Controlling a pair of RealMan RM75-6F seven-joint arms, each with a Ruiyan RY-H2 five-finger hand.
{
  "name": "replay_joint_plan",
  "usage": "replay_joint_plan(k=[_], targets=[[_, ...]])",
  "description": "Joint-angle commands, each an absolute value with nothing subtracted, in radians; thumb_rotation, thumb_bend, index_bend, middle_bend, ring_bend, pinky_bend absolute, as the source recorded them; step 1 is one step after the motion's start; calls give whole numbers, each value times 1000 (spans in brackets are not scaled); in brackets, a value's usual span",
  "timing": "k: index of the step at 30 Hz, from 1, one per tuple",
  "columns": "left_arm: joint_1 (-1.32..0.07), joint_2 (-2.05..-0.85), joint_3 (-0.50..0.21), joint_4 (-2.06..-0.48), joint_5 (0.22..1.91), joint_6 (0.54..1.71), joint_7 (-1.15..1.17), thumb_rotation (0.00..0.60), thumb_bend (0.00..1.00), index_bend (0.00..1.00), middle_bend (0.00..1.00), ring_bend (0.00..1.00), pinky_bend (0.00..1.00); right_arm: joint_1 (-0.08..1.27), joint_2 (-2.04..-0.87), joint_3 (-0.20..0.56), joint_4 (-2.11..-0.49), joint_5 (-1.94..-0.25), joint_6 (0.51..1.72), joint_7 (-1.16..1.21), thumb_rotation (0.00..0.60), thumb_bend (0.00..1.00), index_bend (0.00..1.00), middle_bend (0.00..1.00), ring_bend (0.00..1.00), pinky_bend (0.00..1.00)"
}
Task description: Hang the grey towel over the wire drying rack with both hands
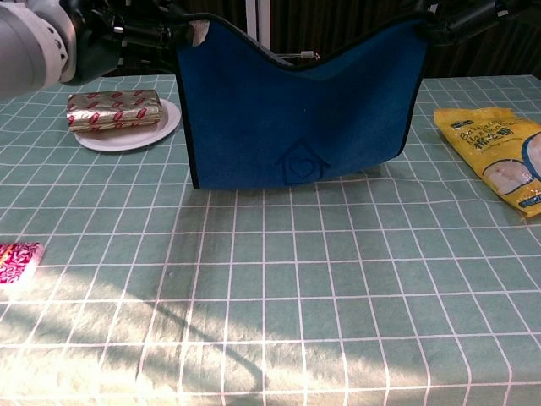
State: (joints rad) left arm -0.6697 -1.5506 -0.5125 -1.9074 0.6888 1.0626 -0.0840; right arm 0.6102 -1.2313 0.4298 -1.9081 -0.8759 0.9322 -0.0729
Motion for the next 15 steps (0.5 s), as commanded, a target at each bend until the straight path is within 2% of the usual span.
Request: replay_joint_plan(k=[1, 15], targets=[[-705, -1530, -551, -1895, 627, 1049, -69, 600, 639, 853, 313, 172, 267, 642, -1232, 438, -1894, -842, 931, -88, 600, 558, 1000, 162, 0, 0], [-797, -1467, -631, -1799, 430, 975, -69, 600, 668, 864, 313, 172, 267, 770, -1238, 467, -1785, -672, 889, -91, 600, 554, 1000, 162, 0, 0]])
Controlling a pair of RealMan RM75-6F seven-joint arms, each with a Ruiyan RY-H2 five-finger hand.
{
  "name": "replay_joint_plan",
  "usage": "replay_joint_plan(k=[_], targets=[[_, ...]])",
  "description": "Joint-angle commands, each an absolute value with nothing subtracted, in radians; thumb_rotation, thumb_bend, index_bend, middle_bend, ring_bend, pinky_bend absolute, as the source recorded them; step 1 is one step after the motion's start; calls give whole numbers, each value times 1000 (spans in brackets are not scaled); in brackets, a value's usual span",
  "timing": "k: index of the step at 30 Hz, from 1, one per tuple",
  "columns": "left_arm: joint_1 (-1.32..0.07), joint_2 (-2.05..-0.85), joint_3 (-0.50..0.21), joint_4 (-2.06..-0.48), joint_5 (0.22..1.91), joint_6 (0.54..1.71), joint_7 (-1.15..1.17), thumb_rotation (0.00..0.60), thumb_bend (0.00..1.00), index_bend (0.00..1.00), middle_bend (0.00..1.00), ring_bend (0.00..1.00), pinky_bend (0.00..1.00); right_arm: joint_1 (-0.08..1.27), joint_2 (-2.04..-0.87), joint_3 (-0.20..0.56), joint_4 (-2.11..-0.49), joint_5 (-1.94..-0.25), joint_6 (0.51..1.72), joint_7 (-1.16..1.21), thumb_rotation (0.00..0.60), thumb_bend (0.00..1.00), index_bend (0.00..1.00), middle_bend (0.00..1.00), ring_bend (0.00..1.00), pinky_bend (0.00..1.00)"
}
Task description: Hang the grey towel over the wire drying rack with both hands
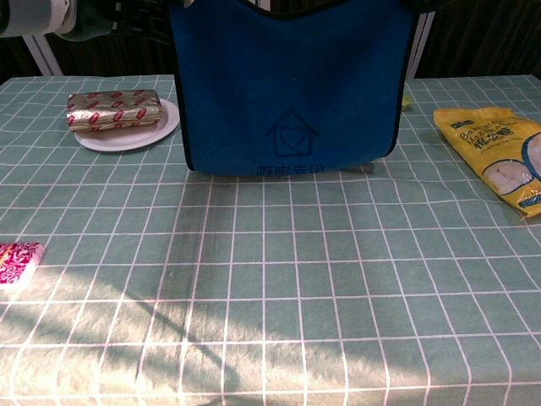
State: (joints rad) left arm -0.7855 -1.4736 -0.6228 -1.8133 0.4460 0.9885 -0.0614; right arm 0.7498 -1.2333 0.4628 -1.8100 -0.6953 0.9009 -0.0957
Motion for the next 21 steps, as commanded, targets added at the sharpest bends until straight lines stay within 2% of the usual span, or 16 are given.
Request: replay_joint_plan(k=[1, 21], targets=[[-803, -1465, -634, -1788, 419, 966, -74, 600, 668, 865, 314, 172, 267, 780, -1241, 467, -1769, -659, 882, -89, 600, 554, 1000, 162, 0, 0], [-931, -1436, -673, -1628, 288, 884, -87, 600, 676, 871, 324, 176, 267, 955, -1255, 490, -1543, -503, 750, -63, 600, 548, 1000, 162, 0, 0]])
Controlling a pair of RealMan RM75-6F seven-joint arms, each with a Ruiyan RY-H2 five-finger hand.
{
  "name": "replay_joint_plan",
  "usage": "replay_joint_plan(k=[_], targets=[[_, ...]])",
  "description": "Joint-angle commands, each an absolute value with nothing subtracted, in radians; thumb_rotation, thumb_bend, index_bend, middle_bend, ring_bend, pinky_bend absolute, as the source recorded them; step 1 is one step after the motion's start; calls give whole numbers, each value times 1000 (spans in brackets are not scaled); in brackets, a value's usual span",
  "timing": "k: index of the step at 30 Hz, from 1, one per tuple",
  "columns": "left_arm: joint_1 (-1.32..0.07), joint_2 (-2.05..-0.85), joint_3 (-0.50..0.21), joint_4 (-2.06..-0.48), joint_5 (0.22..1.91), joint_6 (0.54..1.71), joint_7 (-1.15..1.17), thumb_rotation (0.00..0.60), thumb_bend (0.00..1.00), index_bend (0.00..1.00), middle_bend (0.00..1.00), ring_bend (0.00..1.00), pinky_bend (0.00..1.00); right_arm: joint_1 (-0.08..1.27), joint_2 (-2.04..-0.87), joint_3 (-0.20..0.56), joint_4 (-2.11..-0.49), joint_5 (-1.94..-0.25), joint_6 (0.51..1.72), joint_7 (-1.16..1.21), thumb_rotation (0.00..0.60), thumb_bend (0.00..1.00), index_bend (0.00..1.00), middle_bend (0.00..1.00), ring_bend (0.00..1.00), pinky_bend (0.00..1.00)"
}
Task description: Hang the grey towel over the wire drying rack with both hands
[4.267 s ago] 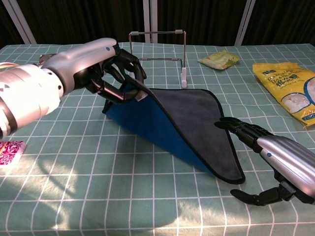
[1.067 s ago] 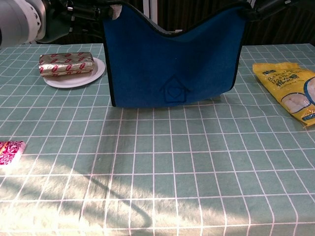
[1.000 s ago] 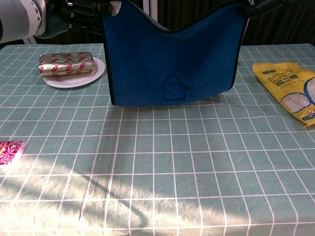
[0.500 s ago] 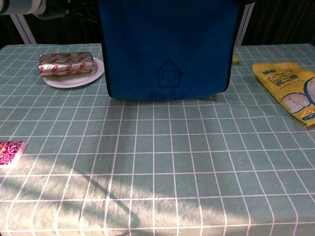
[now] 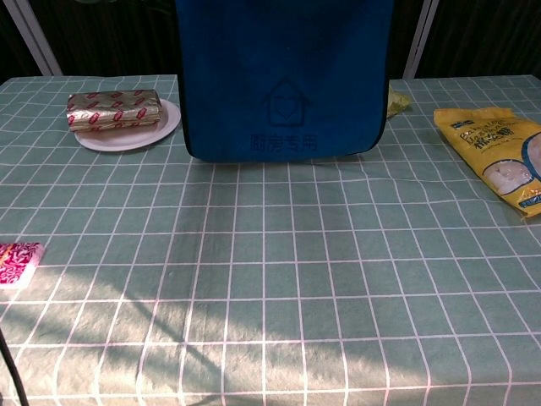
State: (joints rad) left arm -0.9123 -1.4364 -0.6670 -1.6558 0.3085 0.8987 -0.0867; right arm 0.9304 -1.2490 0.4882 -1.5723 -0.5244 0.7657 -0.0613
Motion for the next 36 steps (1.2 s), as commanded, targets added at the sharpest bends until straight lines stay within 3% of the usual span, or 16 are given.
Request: replay_joint_plan(k=[1, 14, 33, 35, 36], targets=[[-938, -1437, -674, -1613, 279, 877, -87, 600, 677, 871, 324, 176, 267, 964, -1258, 490, -1530, -494, 744, -63, 600, 548, 1000, 162, 0, 0], [-1034, -1446, -683, -1411, 188, 798, -80, 600, 681, 872, 324, 176, 267, 1086, -1336, 474, -1341, -401, 696, -76, 600, 547, 1000, 162, 0, 0], [-1125, -1496, -662, -1188, 66, 723, -58, 600, 689, 872, 332, 177, 267, 1220, -1551, 480, -972, -309, 629, -84, 600, 531, 1000, 167, 0, 0], [-1136, -1512, -660, -1149, 60, 720, -56, 600, 683, 850, 331, 176, 266, 1237, -1583, 474, -922, -301, 639, -102, 600, 518, 993, 158, 0, 0], [-1142, -1521, -658, -1130, 56, 721, -53, 600, 676, 748, 314, 176, 263, 1243, -1597, 471, -902, -295, 640, -113, 600, 499, 885, 121, 0, 0]])
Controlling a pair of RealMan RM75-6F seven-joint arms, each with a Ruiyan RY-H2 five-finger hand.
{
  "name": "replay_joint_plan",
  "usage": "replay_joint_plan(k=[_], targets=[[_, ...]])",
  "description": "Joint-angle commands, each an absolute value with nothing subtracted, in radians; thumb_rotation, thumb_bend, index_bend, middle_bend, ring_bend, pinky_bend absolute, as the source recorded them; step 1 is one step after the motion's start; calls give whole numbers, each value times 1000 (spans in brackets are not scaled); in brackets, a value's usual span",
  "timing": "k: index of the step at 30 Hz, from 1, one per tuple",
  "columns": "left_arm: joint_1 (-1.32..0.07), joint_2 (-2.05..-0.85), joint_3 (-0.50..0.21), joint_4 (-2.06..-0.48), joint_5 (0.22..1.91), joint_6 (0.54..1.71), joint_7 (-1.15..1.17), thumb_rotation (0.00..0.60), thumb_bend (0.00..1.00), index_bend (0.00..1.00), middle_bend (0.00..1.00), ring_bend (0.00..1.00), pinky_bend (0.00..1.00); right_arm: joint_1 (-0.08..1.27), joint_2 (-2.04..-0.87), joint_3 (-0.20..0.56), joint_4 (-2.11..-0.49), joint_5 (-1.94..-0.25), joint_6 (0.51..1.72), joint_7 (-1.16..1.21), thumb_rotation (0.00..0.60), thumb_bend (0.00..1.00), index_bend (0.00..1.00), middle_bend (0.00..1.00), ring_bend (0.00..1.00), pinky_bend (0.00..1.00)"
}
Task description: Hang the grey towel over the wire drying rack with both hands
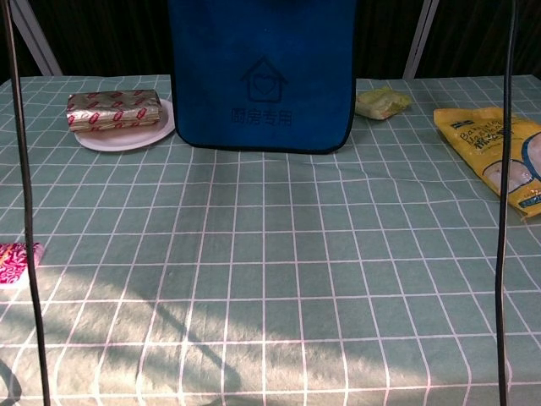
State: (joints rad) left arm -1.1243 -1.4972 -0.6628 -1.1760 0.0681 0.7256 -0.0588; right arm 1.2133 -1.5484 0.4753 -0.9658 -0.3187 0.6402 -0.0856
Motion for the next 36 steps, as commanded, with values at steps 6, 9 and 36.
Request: replay_joint_plan(k=[6, 9, 36], targets=[[-1182, -1609, -686, -973, 55, 759, -90, 600, 427, 0, 9, 134, 186, 1277, -1656, 487, -811, -249, 626, -145, 600, 250, 0, 0, 0, 0], [-1189, -1635, -686, -928, 80, 772, -85, 600, 324, 0, 0, 102, 152, 1278, -1672, 505, -794, -310, 636, -110, 600, 183, 0, 0, 0, 0], [-485, -1179, -24, -1891, 1284, 1492, 279, 295, 214, 126, 60, 59, 147, 365, -1121, -52, -1921, -1230, 1580, -305, 600, 155, 0, 0, 0, 0]])
